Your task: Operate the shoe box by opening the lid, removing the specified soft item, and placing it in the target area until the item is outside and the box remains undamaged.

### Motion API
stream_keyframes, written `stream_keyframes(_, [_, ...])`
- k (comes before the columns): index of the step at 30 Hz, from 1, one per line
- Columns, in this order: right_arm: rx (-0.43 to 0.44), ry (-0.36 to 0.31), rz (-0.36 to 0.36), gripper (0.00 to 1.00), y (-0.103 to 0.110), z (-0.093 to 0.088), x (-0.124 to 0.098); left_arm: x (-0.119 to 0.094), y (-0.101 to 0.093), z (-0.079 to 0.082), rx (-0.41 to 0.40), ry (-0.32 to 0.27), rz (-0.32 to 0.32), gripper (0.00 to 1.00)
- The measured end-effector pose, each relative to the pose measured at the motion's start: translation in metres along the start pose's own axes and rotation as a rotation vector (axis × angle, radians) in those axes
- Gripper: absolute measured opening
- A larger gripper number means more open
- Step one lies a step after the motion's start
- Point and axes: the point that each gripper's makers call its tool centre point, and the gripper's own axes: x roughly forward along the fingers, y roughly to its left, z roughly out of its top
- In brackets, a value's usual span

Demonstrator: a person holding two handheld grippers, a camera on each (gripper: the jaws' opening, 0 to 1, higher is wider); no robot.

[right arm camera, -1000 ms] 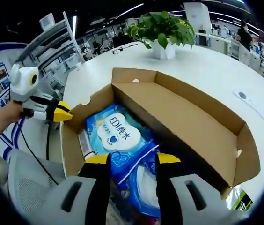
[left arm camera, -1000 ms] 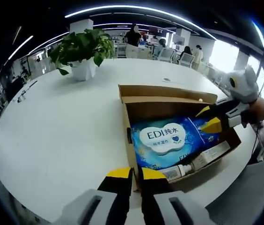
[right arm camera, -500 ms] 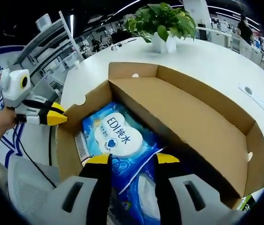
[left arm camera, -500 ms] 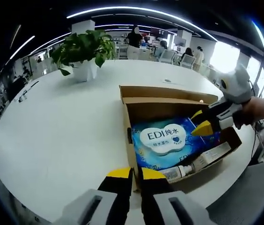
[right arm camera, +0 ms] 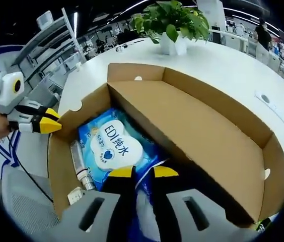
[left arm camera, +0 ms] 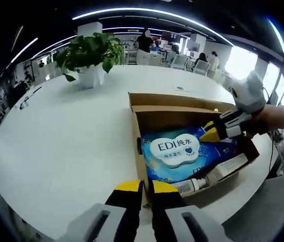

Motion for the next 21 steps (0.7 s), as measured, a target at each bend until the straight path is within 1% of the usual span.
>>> stream_keyframes(3, [-0.036, -0.003, -0.002, 0.06, 0.003, 0.001, -0.003, 0.0, 0.0, 0.0, 0.002, 0.001, 0.001, 0.06])
stream_keyframes(8, [-0.054, -0.019, -0.005, 0.03, 0.006, 0.005, -0.008, 0.0, -0.001, 0.0, 0.008, 0.004, 0.005, 0.06])
stream_keyframes(16, [-0.023, -0.047, -0.009, 0.01, 0.01, 0.012, -0.017, -0.001, -0.001, 0.0, 0.017, 0.009, 0.008, 0.06])
stream_keyframes(19, [-0.023, -0.058, -0.019, 0.0, 0.011, 0.014, -0.021, -0.001, -0.002, 0.0, 0.022, 0.011, 0.012, 0.06])
stream_keyframes(21, [-0.043, -0.06, -0.031, 0.0, 0.011, 0.015, -0.025, -0.001, -0.002, -0.001, 0.024, 0.012, 0.015, 0.06])
